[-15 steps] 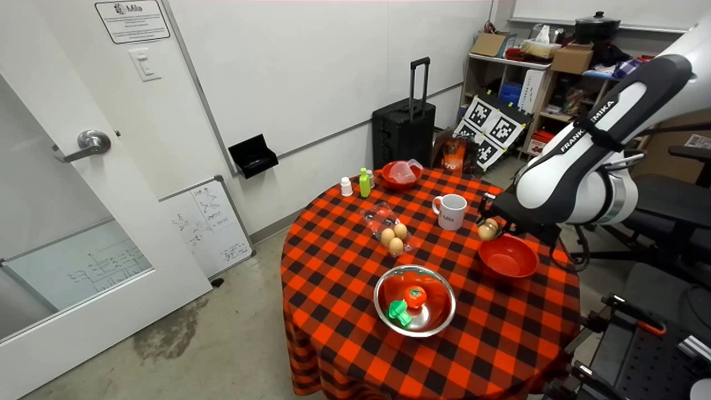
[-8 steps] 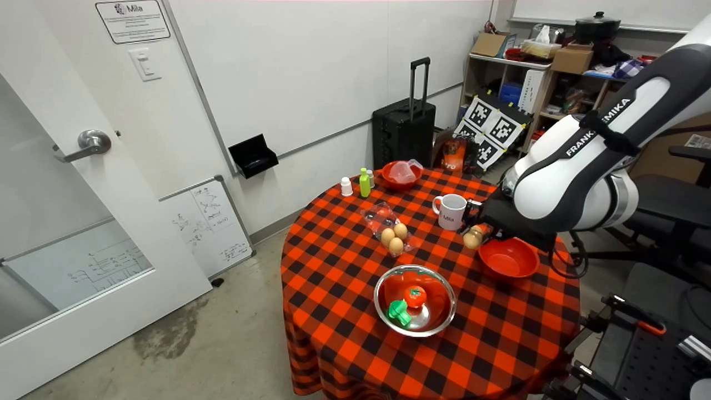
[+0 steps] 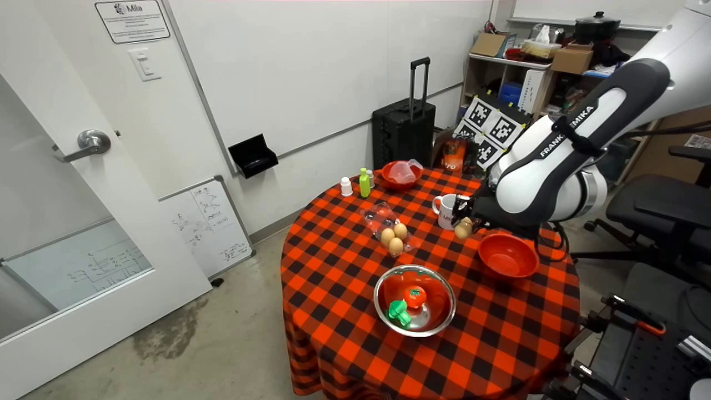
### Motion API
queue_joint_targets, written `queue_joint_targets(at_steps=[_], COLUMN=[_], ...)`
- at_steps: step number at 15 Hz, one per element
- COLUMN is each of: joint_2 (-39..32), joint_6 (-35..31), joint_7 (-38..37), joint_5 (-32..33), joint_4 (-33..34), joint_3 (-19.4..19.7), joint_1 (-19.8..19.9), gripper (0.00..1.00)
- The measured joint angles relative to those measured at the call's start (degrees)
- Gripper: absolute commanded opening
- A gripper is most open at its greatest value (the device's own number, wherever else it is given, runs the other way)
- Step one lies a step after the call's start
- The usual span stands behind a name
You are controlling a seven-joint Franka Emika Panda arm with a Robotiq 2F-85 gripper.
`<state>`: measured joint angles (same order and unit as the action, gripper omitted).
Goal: Remove the egg from the bowl and put it on the table
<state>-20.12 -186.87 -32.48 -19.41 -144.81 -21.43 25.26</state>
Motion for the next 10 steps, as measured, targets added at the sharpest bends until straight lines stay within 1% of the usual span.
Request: queue_joint_targets(at_steps=[5,8,10], joint_2=[-6.81,-10.78,-13.21], joint_6=[1.95,3.91,5.16], joint_7=[1.5,2.25,2.37], joint_5=[0.44,-0.28,-0.84], joint_4=[8.28,12.64,14.98], joint_3=[7.06,10.2,11.76], joint_1=[-7.88,-10.99,-12.24], gripper=[0.23,0.23,0.23])
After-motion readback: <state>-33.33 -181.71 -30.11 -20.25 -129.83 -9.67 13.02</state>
